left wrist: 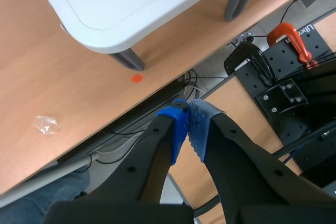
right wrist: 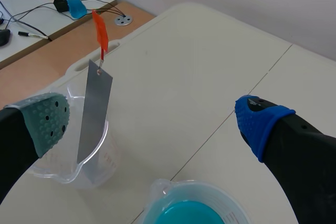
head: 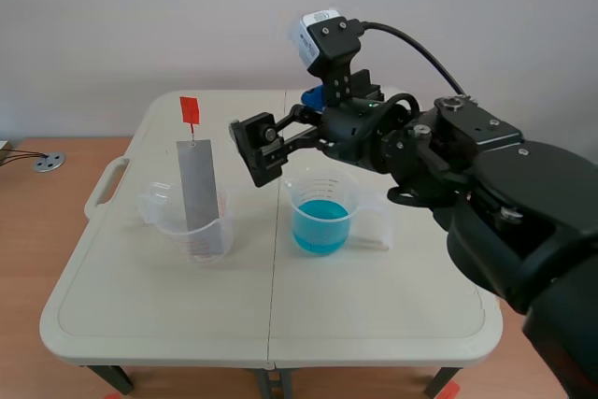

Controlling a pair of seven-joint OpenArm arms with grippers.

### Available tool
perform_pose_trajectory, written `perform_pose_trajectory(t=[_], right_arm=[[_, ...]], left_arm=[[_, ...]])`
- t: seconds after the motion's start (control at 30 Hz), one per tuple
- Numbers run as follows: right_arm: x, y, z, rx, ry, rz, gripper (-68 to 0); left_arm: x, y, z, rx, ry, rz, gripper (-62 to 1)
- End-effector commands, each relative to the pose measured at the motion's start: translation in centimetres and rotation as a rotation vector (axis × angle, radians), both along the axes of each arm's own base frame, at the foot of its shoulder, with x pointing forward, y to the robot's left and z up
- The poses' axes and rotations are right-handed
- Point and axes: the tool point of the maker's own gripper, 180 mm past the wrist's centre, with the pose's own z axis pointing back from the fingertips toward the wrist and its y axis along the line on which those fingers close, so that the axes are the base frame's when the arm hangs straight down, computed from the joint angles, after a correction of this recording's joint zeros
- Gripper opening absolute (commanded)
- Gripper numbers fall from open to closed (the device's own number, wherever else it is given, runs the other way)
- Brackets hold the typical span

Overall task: Hold the metal plate by the orange handle, dip it into the blue solution, take it out and point at it, then put the plate back in the beaker on the left.
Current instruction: 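Lift the metal plate out of the left beaker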

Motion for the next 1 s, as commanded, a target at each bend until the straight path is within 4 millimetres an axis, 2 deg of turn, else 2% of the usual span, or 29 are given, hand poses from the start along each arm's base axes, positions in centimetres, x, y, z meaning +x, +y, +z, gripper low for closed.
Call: perform_pose_trajectory(t=[0.0, 0.27, 0.63, 0.73, 0.83, 0.97], right_arm=[[0.7, 1.0, 2.0, 0.029, -0.042, 0.019, -1.5], [1.9, 4.9, 1.9, 0.036, 0.003, 0.066, -2.5], [3.1, 8.8, 1.3, 0.039, 0.061, 0.095, -2.5], [3.6, 8.8, 0.9, 0.025, 0.061, 0.093, -2.5], [4.0, 8.8, 1.4, 0.052, 0.032, 0.087, -2.6], [4.6, 8.6, 1.8, 0.046, 0.023, 0.085, -7.8]], left_arm=[[0.1, -0.3, 0.3, -0.012, -0.009, 0.002, -59.7], [0.0, -0.2, 0.1, -0.006, 0.0, 0.004, -59.7], [-0.3, 0.0, -0.2, 0.001, 0.013, 0.009, -59.7], [-0.7, 0.5, -0.6, 0.007, 0.029, 0.018, -59.7], [-1.2, 0.9, -1.1, 0.013, 0.044, 0.027, -59.7], [-1.5, 1.4, -1.4, 0.014, 0.05, 0.038, -59.7]])
